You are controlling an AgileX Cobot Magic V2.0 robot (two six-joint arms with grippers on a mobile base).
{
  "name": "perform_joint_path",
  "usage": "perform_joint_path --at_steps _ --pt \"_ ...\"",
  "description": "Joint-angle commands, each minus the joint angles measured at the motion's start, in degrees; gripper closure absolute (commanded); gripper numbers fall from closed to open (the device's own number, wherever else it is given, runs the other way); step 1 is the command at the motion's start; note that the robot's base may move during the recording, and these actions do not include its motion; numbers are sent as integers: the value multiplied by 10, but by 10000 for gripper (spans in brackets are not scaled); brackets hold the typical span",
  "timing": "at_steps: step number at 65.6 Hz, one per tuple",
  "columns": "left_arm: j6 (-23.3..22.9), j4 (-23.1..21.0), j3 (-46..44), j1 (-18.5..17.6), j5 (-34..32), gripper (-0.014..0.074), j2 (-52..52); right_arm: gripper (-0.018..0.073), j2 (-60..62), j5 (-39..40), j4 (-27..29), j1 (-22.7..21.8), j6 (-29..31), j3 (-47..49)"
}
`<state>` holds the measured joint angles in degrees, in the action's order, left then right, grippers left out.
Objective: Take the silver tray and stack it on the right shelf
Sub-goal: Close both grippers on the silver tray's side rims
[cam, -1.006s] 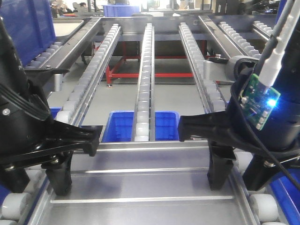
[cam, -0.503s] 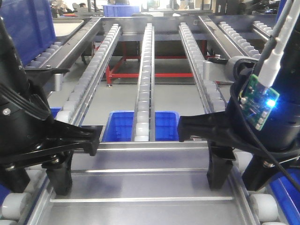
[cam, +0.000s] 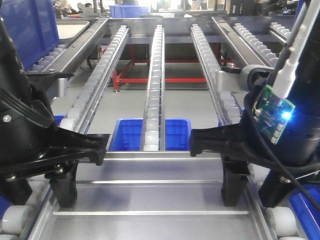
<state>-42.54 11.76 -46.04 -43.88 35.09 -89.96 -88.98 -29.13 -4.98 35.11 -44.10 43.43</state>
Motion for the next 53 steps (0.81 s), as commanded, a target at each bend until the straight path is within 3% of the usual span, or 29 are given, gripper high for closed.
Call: perform_joint_path --at_steps 1,37,45,53 --pt "-3 4 -15 -5 -9 319 18 157 8 11 -7 -1 5 15" --pt "-3 4 -15 -5 -9 345 18 157 7 11 -7 -1 5 15" --pt "-3 4 -15 -5 -9 449 18 192 7 8 -7 -1 5 15" --pt "-3 4 -15 -5 -9 651 18 410 7 -12 -7 -1 5 15"
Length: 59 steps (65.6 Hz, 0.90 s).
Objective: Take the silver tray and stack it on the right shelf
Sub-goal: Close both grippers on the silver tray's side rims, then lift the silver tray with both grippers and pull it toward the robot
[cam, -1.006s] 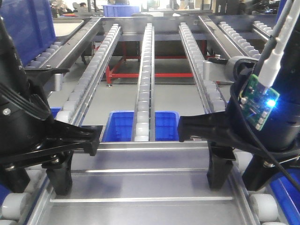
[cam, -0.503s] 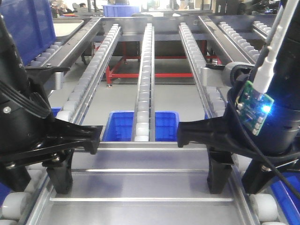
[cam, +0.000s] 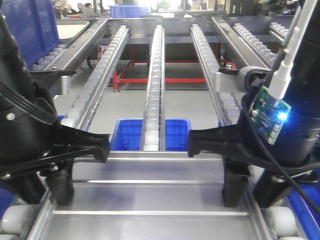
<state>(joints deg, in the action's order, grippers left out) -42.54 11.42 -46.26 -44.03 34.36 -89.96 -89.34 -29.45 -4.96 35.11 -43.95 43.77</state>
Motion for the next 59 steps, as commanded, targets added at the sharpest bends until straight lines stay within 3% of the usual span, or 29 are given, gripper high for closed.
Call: perform_joint_path --at_steps 1,4,27,59 --pt "-3 8 -13 -3 -2 682 18 466 11 -12 -7 -1 3 12" --pt "-3 8 -13 -3 -2 699 18 515 11 -13 -7 -1 3 12" --pt "-3 1 -21 -3 6 689 20 506 14 -23 -7 -1 3 24" --pt "-3 1 -143 -3 173 689 81 506 99 -155 -7 -1 -17 119"
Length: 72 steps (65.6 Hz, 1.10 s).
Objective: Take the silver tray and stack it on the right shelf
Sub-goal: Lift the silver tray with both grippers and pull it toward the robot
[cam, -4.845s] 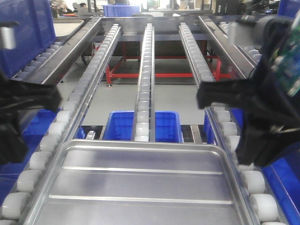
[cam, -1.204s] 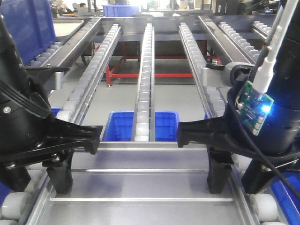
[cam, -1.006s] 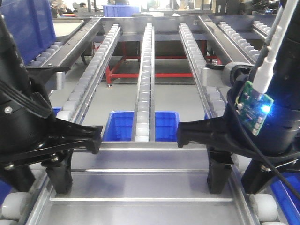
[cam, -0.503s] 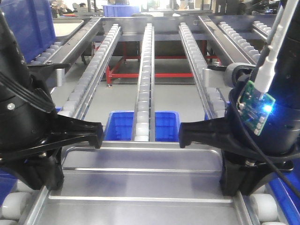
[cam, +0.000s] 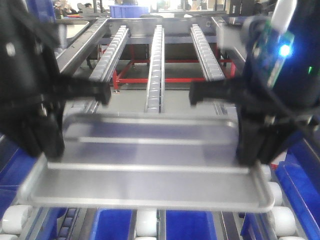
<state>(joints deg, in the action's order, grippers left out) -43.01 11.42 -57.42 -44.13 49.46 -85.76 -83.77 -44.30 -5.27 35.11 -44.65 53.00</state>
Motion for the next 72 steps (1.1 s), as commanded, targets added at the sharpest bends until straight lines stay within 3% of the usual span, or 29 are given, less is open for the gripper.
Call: perform_joint_path --at_steps 1,11,18,39,55,72 --pt "2 1 -35 -2 26 689 42 505 47 -10 -4 -1 -14 27" --pt "2 -33 -33 -3 55 689 73 501 80 -37 -4 16 -32 18" --pt "2 -31 -28 -21 72 689 91 501 99 -40 -6 40 -54 0" --pt "-103 -4 37 -116 76 689 128 501 132 -70 -49 113 -156 -34" --pt "-198 9 87 -188 84 689 153 501 146 -85 -53 189 -211 -51" --pt "-210 21 93 -203 104 689 171 501 146 -91 -65 242 -251 -51"
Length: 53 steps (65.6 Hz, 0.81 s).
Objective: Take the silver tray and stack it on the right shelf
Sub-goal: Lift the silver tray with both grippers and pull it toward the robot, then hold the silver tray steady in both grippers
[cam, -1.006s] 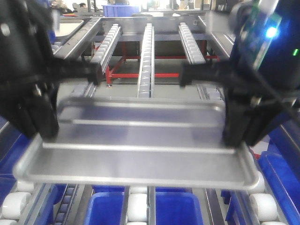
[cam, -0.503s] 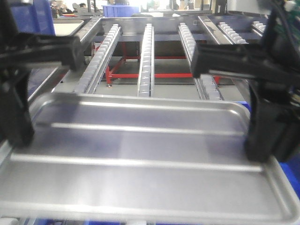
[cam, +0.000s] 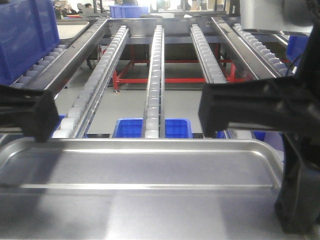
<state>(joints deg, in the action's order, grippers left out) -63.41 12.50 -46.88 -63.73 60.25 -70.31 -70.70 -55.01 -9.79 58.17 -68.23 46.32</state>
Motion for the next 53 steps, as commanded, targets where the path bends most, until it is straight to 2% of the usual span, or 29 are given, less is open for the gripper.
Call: perform_joint_path --at_steps 1,43,53 --pt "-6 10 -13 -7 -3 689 16 501 16 17 -20 13 -17 16" --pt "-6 8 -14 -7 -9 689 16 501 16 18 -34 15 -21 16" --pt "-6 10 -14 -7 -10 689 16 501 11 12 -36 15 -42 16"
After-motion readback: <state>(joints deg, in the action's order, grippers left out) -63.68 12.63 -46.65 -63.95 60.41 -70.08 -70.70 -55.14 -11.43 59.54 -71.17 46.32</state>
